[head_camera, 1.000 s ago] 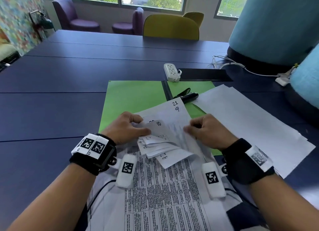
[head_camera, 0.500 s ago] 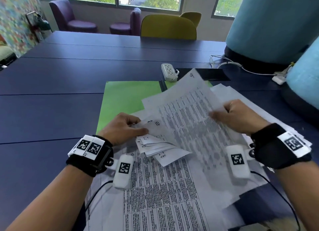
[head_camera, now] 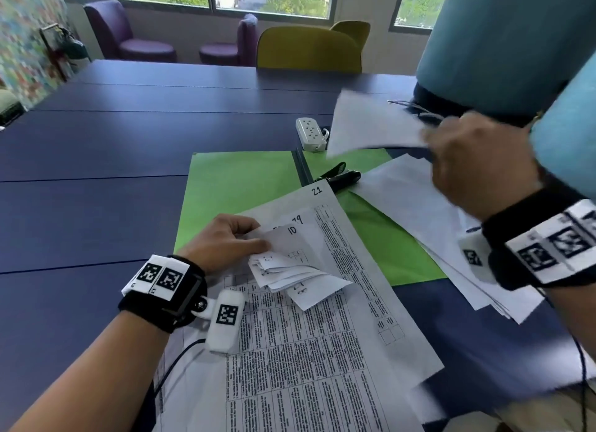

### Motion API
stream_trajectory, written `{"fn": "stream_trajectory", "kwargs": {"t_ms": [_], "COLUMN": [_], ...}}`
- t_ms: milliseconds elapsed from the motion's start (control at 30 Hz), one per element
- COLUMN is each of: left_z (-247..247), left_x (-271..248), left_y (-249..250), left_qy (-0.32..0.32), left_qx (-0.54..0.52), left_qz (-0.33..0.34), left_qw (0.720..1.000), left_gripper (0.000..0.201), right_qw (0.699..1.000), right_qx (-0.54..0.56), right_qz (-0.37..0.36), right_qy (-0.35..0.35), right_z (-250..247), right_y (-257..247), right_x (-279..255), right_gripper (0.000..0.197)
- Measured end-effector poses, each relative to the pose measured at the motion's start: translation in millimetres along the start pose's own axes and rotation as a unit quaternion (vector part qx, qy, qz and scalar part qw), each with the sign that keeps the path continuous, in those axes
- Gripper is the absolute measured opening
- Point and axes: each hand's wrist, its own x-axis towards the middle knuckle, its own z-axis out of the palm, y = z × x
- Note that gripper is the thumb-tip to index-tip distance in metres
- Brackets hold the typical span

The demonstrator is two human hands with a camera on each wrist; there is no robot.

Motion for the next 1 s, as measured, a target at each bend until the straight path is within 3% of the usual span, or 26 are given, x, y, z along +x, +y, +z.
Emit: {"fn": "stream_trajectory", "kwargs": {"t_ms": [100, 167, 333, 467, 533, 600, 633, 700, 800, 900, 1000], "left_z": [0, 0, -3, -5, -4, -4, -3, -2, 3, 5, 3], "left_x": [0, -1, 2, 4, 3, 2, 2, 1, -1, -2, -1], "left_y": [1, 2, 0, -2, -1, -2, -3, -2, 0, 0, -1], "left_qy": [-0.003, -0.003, 0.004, 0.002, 0.001, 0.003, 0.002, 0.0, 0.003, 0.0, -0.01], "left_qx": [-0.012, -0.01, -0.017, -0.019, -0.026, -0.025, -0.029, -0.035, -0.057, -0.045, -0.034], "left_qz": [0.001, 0.002, 0.004, 0.005, 0.01, 0.017, 0.02, 0.024, 0.035, 0.052, 0.053], "left_qw": [1.0, 1.0, 1.0, 1.0, 1.0, 1.0, 0.999, 0.999, 0.998, 0.998, 0.998], "left_gripper": [0.008, 0.005, 0.018, 0.033, 0.035, 0.034, 0.032, 0.029, 0.026, 0.025, 0.029], "right_qw": [0.977, 0.953, 0.937, 0.882, 0.887, 0.899, 0.89, 0.845, 0.783, 0.781, 0.781], "right_qx": [-0.047, -0.066, -0.041, 0.072, 0.139, 0.257, 0.336, 0.472, 0.572, 0.553, 0.547], "right_qz": [-0.008, -0.004, 0.0, 0.056, 0.07, 0.091, 0.104, 0.117, 0.102, 0.086, 0.066], "right_qy": [-0.208, -0.297, -0.348, -0.462, -0.435, -0.344, -0.29, -0.224, -0.224, -0.279, -0.295], "right_z": [23, 41, 78, 89, 83, 70, 60, 41, 29, 35, 40], "right_y": [-25, -34, -30, -13, -16, -29, -38, -60, -92, -111, -122], "right_x": [-11, -20, -29, -24, -23, -22, -21, -21, -23, -26, -29], "right_gripper": [0.018, 0.021, 0.022, 0.062, 0.059, 0.044, 0.032, 0.014, 0.009, 0.025, 0.018]}}
